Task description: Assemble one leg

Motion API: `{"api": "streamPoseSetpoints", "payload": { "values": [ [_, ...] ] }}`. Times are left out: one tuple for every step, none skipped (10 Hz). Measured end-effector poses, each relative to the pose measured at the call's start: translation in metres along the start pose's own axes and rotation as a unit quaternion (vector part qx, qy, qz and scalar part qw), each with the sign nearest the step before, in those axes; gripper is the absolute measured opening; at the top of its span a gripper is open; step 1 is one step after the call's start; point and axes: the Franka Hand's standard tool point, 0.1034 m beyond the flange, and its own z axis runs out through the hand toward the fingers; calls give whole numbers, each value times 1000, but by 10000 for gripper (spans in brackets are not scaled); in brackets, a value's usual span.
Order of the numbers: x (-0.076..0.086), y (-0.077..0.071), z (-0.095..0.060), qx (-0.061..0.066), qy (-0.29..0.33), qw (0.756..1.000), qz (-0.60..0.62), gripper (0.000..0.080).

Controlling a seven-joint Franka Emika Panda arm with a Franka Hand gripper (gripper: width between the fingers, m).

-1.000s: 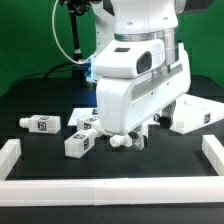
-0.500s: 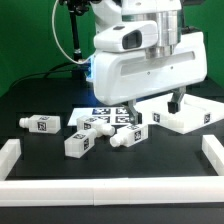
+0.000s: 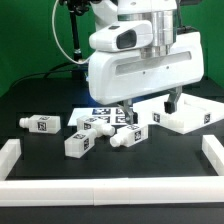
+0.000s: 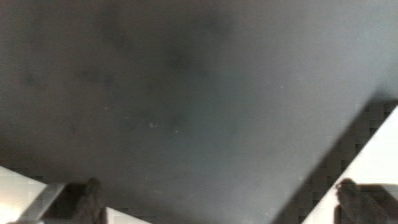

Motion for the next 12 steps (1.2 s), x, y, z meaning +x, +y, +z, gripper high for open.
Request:
{"api": "streamPoseSetpoints", "payload": {
  "values": [
    [-1, 1, 0, 0, 0, 1000, 1, 650],
    [-17, 4, -2, -15, 14, 999, 38, 650],
    [-46, -5, -1, -16, 8, 992, 128, 650],
    [-66, -15, 3, -13, -9, 984, 179, 650],
    [-73, -18, 5, -12, -6, 983, 184, 650],
    [-72, -18, 7, -16, 10, 983, 181, 650],
    [-73, -19, 8, -15, 7, 983, 181, 650],
    [-73, -19, 8, -15, 7, 983, 181, 650],
    [-73, -19, 8, -15, 7, 983, 181, 650],
    [-74, -18, 9, -16, 10, 981, 195, 650],
    [-79, -19, 14, -19, 22, 963, 268, 650],
    [-87, -30, 21, -12, 17, 931, 364, 650]
  ]
}}
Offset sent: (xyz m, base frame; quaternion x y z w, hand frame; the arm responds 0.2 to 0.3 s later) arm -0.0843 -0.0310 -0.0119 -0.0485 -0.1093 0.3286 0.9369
